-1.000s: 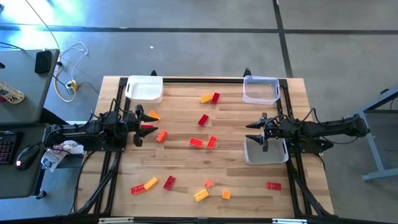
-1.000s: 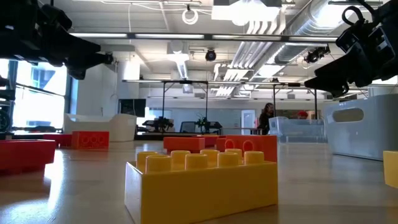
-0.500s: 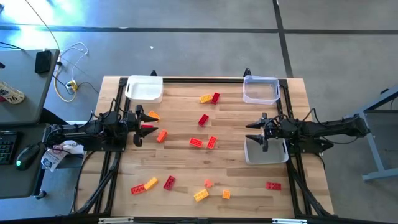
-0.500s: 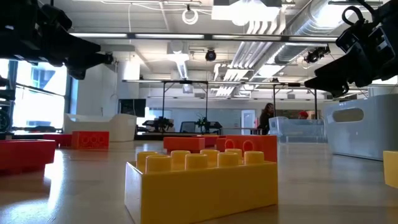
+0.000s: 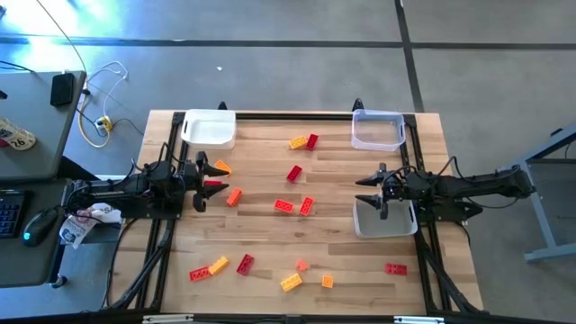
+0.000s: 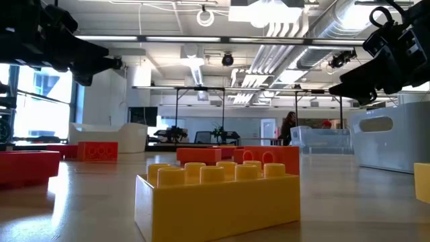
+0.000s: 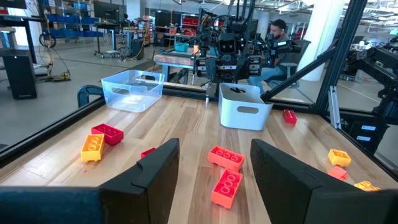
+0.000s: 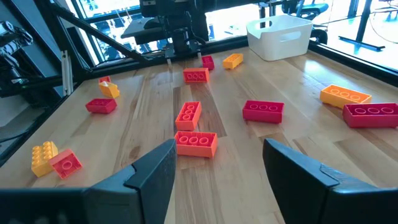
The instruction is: Sort & place blocks by color
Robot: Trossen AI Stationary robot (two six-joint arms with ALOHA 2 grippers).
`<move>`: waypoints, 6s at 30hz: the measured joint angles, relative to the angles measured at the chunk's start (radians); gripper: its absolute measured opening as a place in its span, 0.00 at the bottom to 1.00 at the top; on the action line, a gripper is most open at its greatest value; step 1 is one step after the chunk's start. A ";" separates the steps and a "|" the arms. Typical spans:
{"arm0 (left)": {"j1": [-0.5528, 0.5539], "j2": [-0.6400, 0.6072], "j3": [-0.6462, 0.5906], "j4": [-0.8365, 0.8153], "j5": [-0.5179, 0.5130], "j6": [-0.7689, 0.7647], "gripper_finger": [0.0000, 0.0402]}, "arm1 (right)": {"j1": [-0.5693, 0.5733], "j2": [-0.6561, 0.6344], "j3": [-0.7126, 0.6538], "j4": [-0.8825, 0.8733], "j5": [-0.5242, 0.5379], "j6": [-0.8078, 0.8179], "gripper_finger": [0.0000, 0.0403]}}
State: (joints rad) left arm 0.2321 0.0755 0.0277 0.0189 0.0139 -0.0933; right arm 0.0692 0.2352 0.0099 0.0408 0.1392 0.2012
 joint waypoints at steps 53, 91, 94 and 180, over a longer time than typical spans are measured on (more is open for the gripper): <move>0.000 0.000 0.000 0.000 0.000 0.000 0.47 | 0.000 0.000 0.000 0.000 -0.001 0.114 0.56; 0.000 0.000 0.000 0.000 0.000 -0.060 0.47 | -0.003 0.189 0.293 0.220 0.249 -0.006 0.57; 0.000 0.000 0.000 0.000 0.000 -0.060 0.47 | -0.013 0.288 0.401 0.112 0.254 -0.028 0.57; 0.000 0.001 0.000 -0.044 -0.003 -0.097 0.47 | 0.010 1.598 1.130 -0.438 -0.148 -0.924 0.57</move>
State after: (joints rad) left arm 0.2318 0.0769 0.0277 -0.0254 0.0113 -0.1906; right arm 0.0788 1.8336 1.1404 -0.3976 -0.0086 -0.7231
